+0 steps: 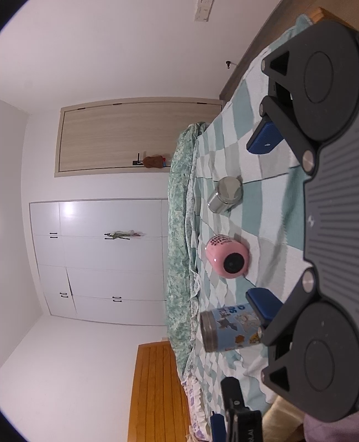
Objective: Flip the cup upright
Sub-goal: 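Move the left tool to the lying pink cup and close on it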
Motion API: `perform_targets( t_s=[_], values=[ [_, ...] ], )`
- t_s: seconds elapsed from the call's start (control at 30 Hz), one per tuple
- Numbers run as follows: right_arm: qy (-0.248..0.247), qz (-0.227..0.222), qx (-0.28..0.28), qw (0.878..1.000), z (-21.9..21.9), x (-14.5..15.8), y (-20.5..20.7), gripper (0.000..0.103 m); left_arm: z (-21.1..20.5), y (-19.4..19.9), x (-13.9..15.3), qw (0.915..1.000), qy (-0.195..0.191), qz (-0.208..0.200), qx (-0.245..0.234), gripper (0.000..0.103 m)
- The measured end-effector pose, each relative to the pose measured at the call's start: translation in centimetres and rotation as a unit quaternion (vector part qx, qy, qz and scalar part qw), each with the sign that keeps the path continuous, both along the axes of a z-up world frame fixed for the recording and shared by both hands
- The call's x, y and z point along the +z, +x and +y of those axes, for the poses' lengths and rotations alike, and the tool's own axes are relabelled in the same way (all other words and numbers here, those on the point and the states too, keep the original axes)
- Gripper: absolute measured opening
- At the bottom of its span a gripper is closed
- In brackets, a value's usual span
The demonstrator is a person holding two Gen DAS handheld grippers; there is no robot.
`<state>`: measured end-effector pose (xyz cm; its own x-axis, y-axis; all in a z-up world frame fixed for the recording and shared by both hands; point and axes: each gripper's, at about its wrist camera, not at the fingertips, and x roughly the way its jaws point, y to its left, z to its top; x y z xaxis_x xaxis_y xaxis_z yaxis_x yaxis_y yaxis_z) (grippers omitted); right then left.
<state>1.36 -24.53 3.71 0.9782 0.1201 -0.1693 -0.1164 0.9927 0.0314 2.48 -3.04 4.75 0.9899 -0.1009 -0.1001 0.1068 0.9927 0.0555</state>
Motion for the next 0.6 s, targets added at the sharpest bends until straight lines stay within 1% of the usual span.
perform_targets(
  t_s=[0.1, 0.27, 0.33, 0.43, 0.5, 0.57, 0.6],
  values=[
    [-0.002, 0.005, 0.006, 1.000, -0.6, 0.8, 1.8, 0.103, -1.0, 1.9, 1.6, 0.9998, 0.006, 0.008, -0.014, 0.103],
    [-0.014, 0.018, 0.027, 0.999, -1.6, 2.3, 5.4, 0.103, -2.9, 6.7, 4.5, 0.9984, 0.005, 0.041, -0.038, 0.103],
    [-0.022, 0.027, 0.038, 0.999, -2.0, 2.8, 7.3, 0.103, -3.9, 8.9, 5.5, 0.9972, 0.012, 0.058, -0.045, 0.103],
    [-0.031, 0.039, 0.055, 0.997, -2.6, 3.2, 9.9, 0.103, -5.3, 12.4, 6.8, 0.9942, 0.023, 0.090, -0.053, 0.103],
    [-0.036, 0.047, 0.068, 0.996, -3.2, 3.4, 11.8, 0.103, -6.4, 15.0, 7.6, 0.9909, 0.030, 0.120, -0.053, 0.103],
    [-0.042, 0.057, 0.078, 0.994, -3.7, 3.6, 13.6, 0.103, -7.1, 17.5, 7.9, 0.9858, 0.029, 0.157, -0.052, 0.103],
    [-0.043, 0.062, 0.085, 0.993, -3.9, 3.6, 14.4, 0.103, -7.5, 19.0, 7.9, 0.9816, 0.028, 0.181, -0.052, 0.103]
  ],
)
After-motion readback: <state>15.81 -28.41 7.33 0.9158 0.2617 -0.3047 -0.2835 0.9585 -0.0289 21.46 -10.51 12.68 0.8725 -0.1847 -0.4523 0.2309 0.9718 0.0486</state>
